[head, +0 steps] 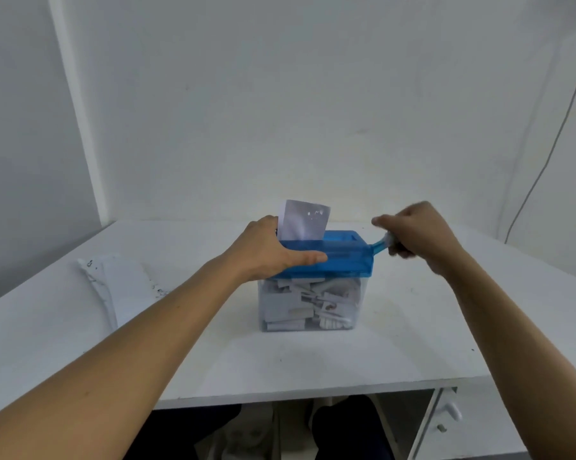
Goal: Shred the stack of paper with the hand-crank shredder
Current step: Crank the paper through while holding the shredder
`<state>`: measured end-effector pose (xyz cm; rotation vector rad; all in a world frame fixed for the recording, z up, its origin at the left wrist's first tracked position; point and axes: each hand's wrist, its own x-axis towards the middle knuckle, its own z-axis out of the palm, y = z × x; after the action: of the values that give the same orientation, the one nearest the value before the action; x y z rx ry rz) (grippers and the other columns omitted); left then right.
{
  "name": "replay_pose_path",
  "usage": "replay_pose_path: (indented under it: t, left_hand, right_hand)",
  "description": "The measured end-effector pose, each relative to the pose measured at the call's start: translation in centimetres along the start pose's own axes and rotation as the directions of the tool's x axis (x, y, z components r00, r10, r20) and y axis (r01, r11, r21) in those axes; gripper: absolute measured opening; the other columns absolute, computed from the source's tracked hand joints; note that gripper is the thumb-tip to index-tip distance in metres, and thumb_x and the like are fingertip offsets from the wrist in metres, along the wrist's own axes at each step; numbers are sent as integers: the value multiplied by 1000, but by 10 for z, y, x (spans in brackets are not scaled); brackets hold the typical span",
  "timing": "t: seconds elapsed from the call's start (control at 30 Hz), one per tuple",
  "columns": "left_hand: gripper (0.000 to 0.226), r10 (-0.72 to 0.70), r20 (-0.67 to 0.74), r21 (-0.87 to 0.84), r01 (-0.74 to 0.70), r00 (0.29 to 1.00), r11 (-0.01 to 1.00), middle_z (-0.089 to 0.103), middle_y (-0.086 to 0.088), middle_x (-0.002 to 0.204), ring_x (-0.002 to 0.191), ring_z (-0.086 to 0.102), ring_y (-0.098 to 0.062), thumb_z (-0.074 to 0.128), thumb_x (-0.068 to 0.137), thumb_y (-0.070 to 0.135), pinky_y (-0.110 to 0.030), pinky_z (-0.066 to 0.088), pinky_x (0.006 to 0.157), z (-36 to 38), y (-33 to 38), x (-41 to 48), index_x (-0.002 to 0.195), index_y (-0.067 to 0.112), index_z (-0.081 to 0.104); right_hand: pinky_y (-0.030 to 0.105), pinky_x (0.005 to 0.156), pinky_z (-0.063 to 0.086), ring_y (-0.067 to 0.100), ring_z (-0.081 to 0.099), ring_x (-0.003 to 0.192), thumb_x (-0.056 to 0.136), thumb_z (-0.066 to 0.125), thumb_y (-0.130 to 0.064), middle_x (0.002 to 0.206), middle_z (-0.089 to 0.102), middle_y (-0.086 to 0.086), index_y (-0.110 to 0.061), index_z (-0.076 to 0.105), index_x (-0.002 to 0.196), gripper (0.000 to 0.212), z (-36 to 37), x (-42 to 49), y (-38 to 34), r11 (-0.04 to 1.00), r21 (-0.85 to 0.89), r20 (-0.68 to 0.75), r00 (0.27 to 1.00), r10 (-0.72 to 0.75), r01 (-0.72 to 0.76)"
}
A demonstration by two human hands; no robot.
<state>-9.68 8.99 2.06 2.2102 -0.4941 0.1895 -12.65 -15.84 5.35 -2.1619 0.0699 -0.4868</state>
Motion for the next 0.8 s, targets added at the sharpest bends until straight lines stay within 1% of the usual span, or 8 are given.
replay_pose_path:
  t: [0.1,0.2,0.3,0.43,0.53,0.67,0.73,0.8]
  left_hand:
    - [56,22,21,-11,-22,1000,1000,55,24,101,89,55,3,85,68,59,-14,43,67,1,-2,0,107,42,49]
    - [73,23,0,-17,-23,1000,1000,59,17,114,100,59,-5,84,59,66,-20,49,76,2,-4,0,119,38,52]
    - [91,8,3,-26,-8,1000,1000,62,13,119,105,62,-9,78,49,73,-26,54,82,3,-8,1,127,33,55]
    - [92,12,-2,-13,-12,1000,1000,62,12,117,100,61,-6,76,48,74,-25,53,76,5,-8,2,126,31,54]
    - [91,19,-5,-18,-20,1000,1000,62,13,117,100,61,-8,76,49,74,-25,53,77,6,-8,2,126,30,54]
    - [76,40,2,-30,-40,999,999,59,18,109,95,59,-2,77,51,71,-19,48,70,5,-6,1,115,37,52]
    - [80,30,-4,-27,-30,1000,999,60,18,110,96,59,-2,76,47,75,-22,49,72,5,-7,1,114,37,53]
    - [88,25,-4,-25,-25,1000,999,62,17,112,98,60,-3,75,43,80,-25,51,76,4,-10,3,115,35,54]
  right_hand:
    - [16,43,43,3,52,37,88,69,-23,50,65,0,-1,69,65,32,4,18,-8,993,-69,-186,977,-106,95]
    - [16,42,43,2,54,35,92,70,-32,59,67,2,-4,66,66,38,12,46,-10,989,-111,-222,968,-120,97]
    - [26,55,52,9,58,41,94,63,-47,59,67,-2,-8,65,65,49,31,70,1,978,-210,-181,983,-15,-24]
    - [27,53,44,15,56,51,97,54,-54,64,62,2,-10,53,66,54,56,80,33,967,-203,-181,976,120,-157]
    - [30,59,49,17,57,55,99,52,-54,68,60,4,-9,51,71,52,67,76,51,959,-160,-117,969,216,-233]
    - [25,50,43,16,53,53,100,54,-41,73,60,7,-9,50,73,43,66,72,50,954,-119,-51,962,270,-274]
    - [22,45,38,12,46,47,99,55,-24,62,56,6,-9,47,70,34,61,61,46,931,-233,86,948,306,-279]
    - [17,35,30,7,36,32,97,46,-8,41,48,-1,-9,44,67,30,59,48,47,896,-346,249,894,373,-278]
